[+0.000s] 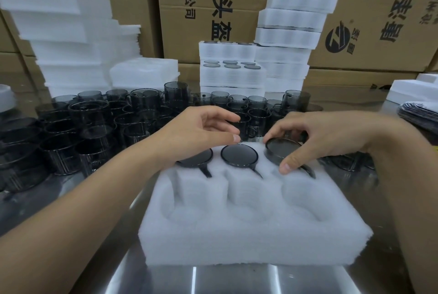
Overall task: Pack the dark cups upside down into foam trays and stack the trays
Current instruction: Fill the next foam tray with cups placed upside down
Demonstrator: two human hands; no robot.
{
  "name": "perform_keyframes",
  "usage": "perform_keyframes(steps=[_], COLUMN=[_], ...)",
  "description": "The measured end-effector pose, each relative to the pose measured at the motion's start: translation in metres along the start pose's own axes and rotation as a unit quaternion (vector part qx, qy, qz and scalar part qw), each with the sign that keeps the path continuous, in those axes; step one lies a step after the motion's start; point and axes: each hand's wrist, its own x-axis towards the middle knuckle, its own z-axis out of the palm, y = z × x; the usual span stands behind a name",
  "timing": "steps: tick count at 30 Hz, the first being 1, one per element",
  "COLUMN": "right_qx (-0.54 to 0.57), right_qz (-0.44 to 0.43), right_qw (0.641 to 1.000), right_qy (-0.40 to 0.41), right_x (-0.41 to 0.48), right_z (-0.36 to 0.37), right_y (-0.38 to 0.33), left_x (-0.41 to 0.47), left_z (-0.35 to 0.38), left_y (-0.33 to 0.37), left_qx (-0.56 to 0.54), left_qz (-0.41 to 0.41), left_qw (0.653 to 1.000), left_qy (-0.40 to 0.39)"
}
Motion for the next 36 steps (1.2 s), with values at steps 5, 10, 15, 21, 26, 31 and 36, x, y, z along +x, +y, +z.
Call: perform_keyframes(steps=[5,10,15,21,26,31,36], right_qx=[0.112,-0.029,-0.036,-0.067,-0.057,-0.046,-0.053], right_qz=[-0.038,0.008,0.072,0.057,0.027,0.040,0.107], right_qw=[0.967,0.966,0.988,0.991,0.988,0.961,0.929], right_qy=[0.225,0.256,0.133,0.105,0.140,0.271,0.350], right_x=[0.018,0.040,0.045,0.047,0.048,0.045,0.029], right_z=[0.013,0.038,0.043,0.044,0.046,0.039,0.017], right_y=[-0.010,-0.019,-0.022,-0.028,-0.022,-0.012,0.004], left_x=[0.001,0.001,0.002,0.000,-0.001,-0.001,-0.001], left_z=[0.000,0.001,0.001,0.002,0.003,0.003,0.003], left_y=[0.000,-0.001,-0.001,-0.001,0.001,0.002,0.003], left_qx=[-0.018,-0.017,-0.014,-0.005,-0.007,-0.013,-0.002], left_qz=[0.000,0.003,0.002,-0.002,-0.009,-0.012,-0.012], left_qw=[1.000,1.000,1.000,1.000,1.000,1.000,1.000], left_qy=[-0.004,-0.002,-0.003,0.003,0.006,0.002,0.000])
